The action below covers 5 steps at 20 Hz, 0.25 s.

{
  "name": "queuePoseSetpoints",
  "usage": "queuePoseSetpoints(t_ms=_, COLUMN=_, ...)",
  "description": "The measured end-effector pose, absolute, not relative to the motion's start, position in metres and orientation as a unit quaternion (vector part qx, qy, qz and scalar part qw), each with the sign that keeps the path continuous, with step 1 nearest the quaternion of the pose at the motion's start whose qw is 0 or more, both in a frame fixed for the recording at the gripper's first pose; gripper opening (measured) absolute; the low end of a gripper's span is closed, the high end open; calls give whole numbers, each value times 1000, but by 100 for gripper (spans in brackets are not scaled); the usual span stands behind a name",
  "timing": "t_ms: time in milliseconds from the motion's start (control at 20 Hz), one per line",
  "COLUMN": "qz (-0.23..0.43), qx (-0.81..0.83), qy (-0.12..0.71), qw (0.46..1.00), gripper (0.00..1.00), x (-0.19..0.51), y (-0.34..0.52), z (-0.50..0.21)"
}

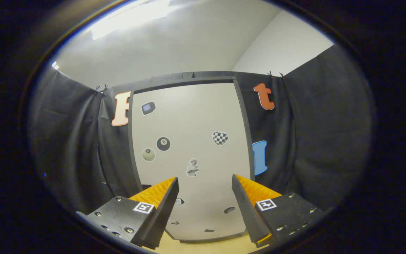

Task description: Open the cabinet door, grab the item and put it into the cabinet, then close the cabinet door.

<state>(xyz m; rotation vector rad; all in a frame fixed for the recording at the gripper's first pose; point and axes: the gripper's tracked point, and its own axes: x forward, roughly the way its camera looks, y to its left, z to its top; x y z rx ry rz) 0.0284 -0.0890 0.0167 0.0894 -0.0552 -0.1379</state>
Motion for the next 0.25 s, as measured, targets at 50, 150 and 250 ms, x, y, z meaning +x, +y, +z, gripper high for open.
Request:
queuePoseSetpoints(t_ms=50, qz=-73, qx=36, qy=-27, qw=996, gripper=90, x=25, y=-94, z=18)
queuePoseSetpoints(t_ms=150, qz=-76, qx=19, qy=-22, qw=997, gripper=90, x=20, y=-101, z=17)
queuePoseSetpoints(t_ms=250, qz=-80, qx=1, qy=-11, qw=997, gripper=90, x=13, y=-106, z=14)
